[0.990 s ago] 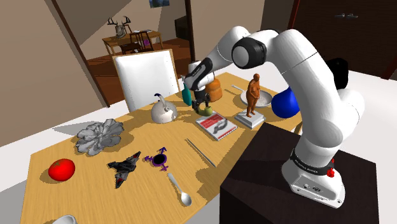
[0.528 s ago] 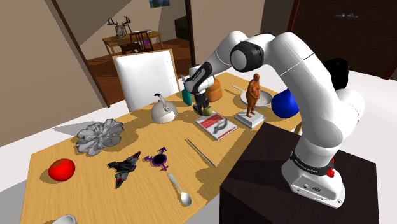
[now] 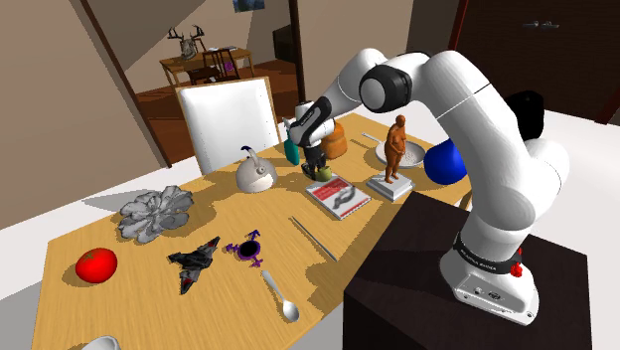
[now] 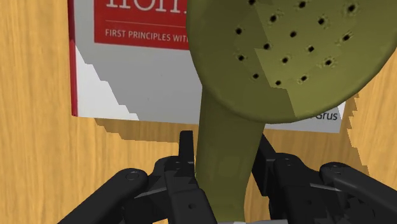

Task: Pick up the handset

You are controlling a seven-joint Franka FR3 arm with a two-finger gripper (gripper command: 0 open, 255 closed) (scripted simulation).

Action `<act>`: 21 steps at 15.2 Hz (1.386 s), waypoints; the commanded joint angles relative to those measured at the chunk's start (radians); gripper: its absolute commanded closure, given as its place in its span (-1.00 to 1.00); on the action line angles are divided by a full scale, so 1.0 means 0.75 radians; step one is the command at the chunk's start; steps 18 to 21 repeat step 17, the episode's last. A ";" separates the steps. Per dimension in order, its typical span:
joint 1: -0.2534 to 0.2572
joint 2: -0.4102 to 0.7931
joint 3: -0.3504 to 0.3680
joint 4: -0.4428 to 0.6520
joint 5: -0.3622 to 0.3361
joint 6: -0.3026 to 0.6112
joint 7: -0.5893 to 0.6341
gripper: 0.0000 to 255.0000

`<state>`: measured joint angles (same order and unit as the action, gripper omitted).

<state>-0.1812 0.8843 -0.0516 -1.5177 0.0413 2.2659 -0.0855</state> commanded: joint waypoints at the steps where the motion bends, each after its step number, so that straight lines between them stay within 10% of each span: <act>1: 0.000 -0.015 -0.001 -0.006 0.000 -0.010 0.000 1.00; 21: 0.005 -0.200 -0.008 -0.048 -0.008 -0.151 0.002 1.00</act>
